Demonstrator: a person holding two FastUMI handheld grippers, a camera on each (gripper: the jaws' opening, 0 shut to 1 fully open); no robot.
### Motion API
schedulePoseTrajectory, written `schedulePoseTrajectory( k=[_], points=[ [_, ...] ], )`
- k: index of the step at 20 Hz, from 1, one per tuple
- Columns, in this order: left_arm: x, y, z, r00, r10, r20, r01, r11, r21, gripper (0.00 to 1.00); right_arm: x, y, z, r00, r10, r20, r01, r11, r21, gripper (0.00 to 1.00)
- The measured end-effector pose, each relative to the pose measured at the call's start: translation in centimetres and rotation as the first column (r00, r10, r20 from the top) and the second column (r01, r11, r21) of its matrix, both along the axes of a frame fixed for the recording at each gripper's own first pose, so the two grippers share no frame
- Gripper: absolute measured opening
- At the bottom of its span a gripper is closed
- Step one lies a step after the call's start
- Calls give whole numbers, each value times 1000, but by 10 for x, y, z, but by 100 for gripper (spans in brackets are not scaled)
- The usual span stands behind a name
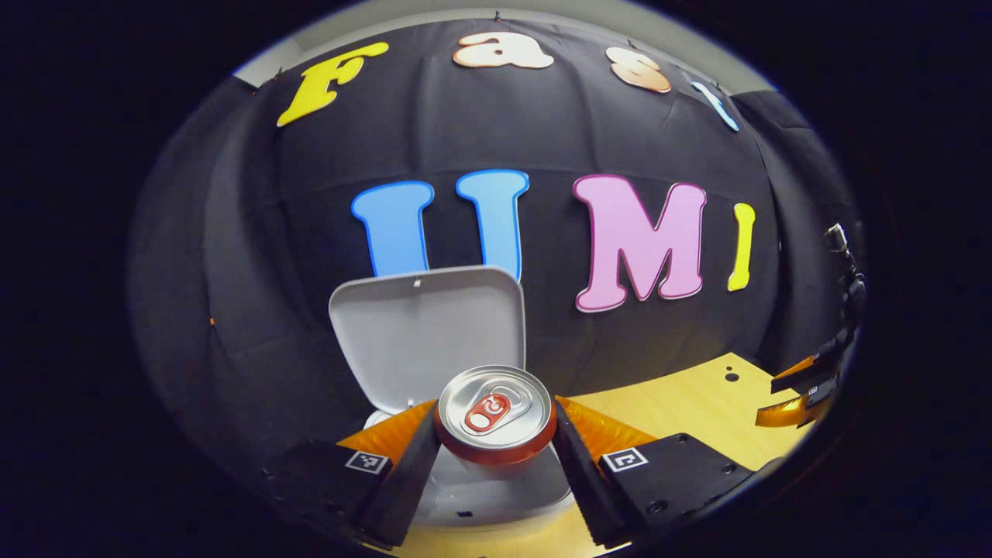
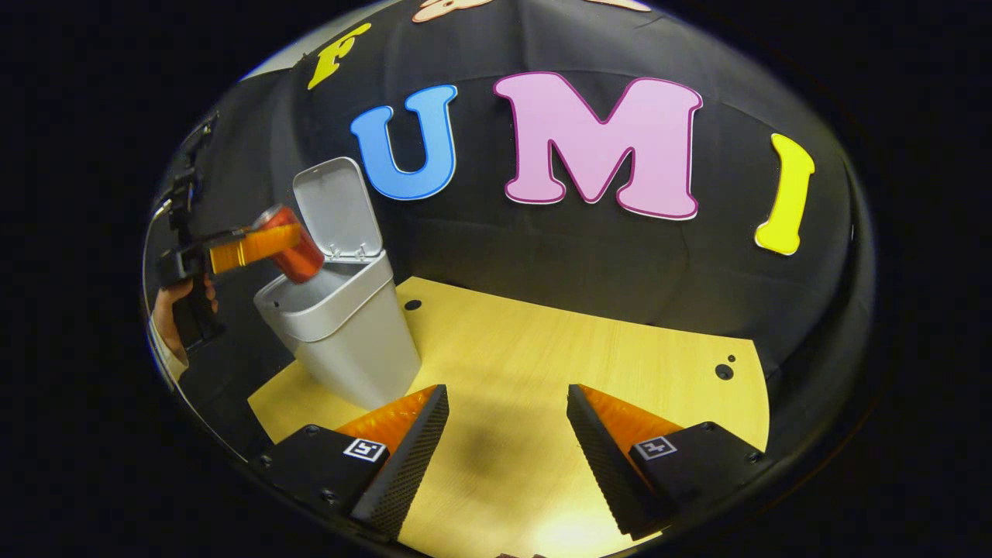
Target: Press the lid of the desktop garbage bin to open it, pick up the crumpled paper on the desktop and throw it into the bin, then pick up the pop can on the desktop and drop it into the bin, and finally close the garbage bin lid.
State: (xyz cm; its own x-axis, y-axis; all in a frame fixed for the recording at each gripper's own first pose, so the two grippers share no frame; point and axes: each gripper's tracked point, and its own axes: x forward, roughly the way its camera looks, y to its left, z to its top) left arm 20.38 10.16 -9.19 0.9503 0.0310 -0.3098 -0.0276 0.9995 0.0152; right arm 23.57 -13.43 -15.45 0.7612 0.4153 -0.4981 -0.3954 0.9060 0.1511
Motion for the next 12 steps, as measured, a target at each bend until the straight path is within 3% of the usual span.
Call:
schedulePoseTrajectory(
  k=[3, 6, 12],
  points=[
    [-8, 18, -30, 996, 36, -77, -41, 997, -62, 85, -5, 4, 2, 1000, 13, 13, -13, 1000, -6, 99],
    [-11, 22, -40, 995, 38, -94, -42, 998, -39, 86, -14, 1, -3, 1000, 17, 2, -17, 1000, -17, 99],
    [-10, 21, -6, 998, 63, 5, -63, 998, -23, 98, -19, -14, -8, 1000, 2, -5, -3, 1000, -19, 99]
  ],
)
